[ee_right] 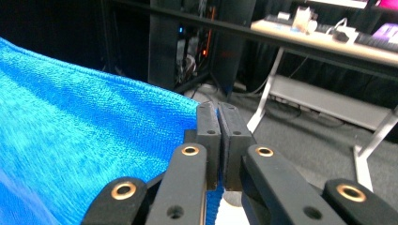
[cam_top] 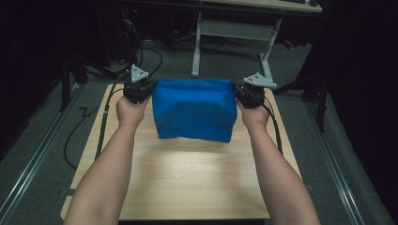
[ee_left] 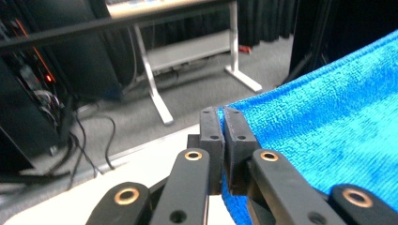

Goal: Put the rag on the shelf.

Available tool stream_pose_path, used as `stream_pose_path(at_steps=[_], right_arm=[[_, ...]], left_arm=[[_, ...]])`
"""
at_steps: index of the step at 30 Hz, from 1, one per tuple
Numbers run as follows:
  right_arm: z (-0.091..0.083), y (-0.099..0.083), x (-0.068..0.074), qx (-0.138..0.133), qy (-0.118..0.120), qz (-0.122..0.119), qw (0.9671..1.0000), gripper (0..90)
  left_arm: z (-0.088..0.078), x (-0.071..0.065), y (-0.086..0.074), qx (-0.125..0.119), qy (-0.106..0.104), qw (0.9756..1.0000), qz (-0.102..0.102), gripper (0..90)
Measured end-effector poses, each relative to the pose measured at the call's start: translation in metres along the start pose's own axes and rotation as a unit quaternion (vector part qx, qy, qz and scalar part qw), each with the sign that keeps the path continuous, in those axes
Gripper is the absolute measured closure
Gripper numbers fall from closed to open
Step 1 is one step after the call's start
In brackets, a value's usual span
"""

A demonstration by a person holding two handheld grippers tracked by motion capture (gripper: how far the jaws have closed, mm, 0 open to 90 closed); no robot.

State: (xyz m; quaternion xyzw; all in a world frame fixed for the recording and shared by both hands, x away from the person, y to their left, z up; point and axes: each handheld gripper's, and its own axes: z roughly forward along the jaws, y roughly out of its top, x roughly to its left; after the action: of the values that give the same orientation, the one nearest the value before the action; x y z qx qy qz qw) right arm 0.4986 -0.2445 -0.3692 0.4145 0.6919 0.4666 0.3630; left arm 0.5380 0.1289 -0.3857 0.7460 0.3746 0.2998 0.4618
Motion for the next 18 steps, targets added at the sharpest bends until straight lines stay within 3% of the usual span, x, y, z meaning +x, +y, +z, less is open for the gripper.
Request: stream_pose_path(at_steps=[4,5,9,18], right_arm=[[0.005,-0.015,0.001,0.018,0.005,-0.001,0.9998,88.8],[0.007,-0.020,0.001,0.023,0.007,0.003,0.9997,88.8],[0.011,-0.037,0.002,0.040,0.010,0.009,0.9991,88.8],[0.018,-0.066,0.005,0.063,0.020,0.026,0.9975,88.8]], left_arm=[[0.008,-0.002,-0.012,0.020,-0.008,0.9998,-0.002,87.9],[0.013,-0.004,-0.021,0.041,-0.015,0.9990,0.001,87.9],[0.020,-0.006,-0.040,0.056,-0.029,0.9979,-0.011,88.0],[0.025,-0.016,-0.066,0.067,-0.052,0.9962,-0.021,87.9]])
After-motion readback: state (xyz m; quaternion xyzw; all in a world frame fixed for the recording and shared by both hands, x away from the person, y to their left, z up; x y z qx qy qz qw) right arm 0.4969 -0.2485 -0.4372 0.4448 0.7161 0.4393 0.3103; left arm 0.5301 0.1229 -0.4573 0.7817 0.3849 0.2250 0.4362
